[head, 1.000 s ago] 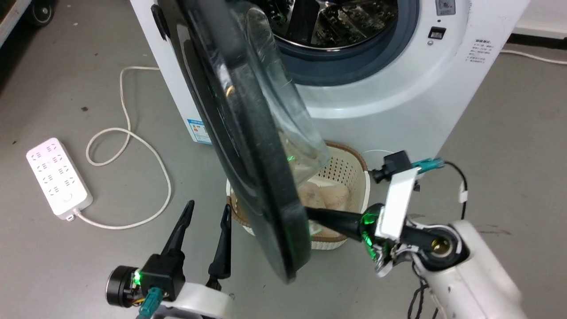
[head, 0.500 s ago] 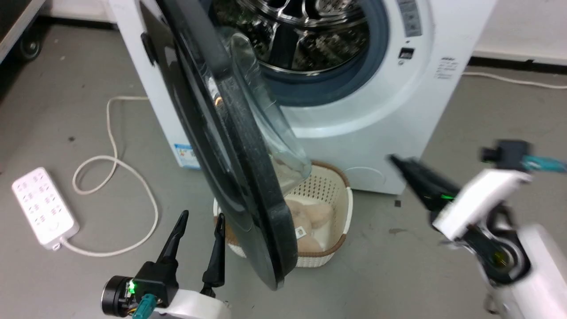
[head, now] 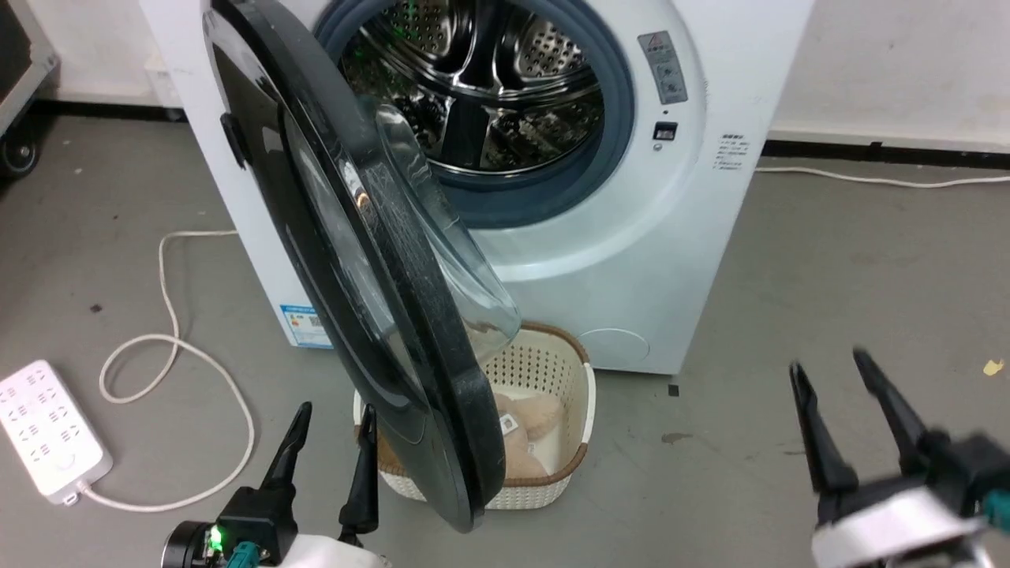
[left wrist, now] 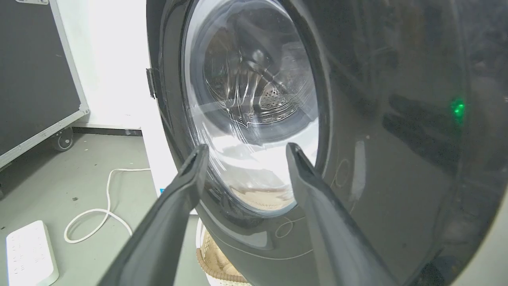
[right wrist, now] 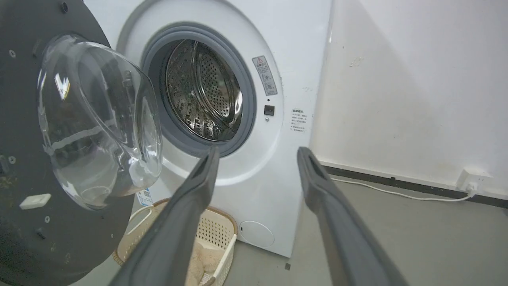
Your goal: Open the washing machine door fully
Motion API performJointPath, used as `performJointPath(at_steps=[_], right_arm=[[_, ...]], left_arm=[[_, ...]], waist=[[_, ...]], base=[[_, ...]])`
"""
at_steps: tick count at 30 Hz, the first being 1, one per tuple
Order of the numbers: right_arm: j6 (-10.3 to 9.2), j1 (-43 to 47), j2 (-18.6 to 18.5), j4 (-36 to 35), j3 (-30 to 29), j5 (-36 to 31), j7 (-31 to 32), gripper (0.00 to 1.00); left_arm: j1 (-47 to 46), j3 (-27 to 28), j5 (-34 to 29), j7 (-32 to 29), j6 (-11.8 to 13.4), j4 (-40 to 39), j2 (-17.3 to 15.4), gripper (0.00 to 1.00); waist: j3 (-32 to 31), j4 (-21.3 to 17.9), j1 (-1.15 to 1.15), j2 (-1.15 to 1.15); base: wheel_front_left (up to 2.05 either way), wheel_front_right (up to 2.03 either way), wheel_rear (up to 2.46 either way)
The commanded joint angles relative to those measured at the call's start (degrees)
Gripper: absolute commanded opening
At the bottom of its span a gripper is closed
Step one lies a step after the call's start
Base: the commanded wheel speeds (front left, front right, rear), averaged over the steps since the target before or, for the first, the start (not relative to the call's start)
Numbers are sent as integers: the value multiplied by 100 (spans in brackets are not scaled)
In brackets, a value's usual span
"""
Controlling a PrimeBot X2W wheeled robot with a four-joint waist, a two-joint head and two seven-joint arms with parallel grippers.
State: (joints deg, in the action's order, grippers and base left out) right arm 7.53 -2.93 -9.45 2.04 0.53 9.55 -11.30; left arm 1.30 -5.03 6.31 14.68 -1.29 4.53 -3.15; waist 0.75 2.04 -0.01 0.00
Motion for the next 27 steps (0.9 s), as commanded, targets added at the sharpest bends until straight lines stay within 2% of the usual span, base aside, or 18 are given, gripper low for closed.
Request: performJointPath(at_steps=[1,4,8,22,23,24,27], right_arm=[[-4,283,240,-143,-202,-345,-93,100],[-4,634,519,-319,-428,-742,-179,100],[-4,931,643,-434,-537,-975,-249,100],[-4,972,657,-199,-576,-683,-358,100],[-4,963,657,-186,-569,-666,-361,100],[-4,954,657,-177,-560,-659,-362,100],[-4,927,657,-174,-550,-628,-366,100]], left_arm=[[86,19,21,32,-35,33,-21,100],[118,46,23,32,-23,65,-18,100],[158,63,29,32,-2,92,-12,100],[137,96,-71,32,21,2,1,100],[136,92,-66,32,10,10,2,30],[133,89,-63,32,-9,11,2,0],[120,125,-88,32,-13,-81,-3,0]], waist=[[-28,-30,1,0],[-55,-58,1,0],[-77,-104,1,0],[-97,-188,1,0],[-97,-192,1,0],[-97,-196,1,0],[-96,-194,1,0]], base=[[0,0,0],[0,0,0],[0,0,0],[0,0,0],[0,0,0],[0,0,0],[0,0,0]])
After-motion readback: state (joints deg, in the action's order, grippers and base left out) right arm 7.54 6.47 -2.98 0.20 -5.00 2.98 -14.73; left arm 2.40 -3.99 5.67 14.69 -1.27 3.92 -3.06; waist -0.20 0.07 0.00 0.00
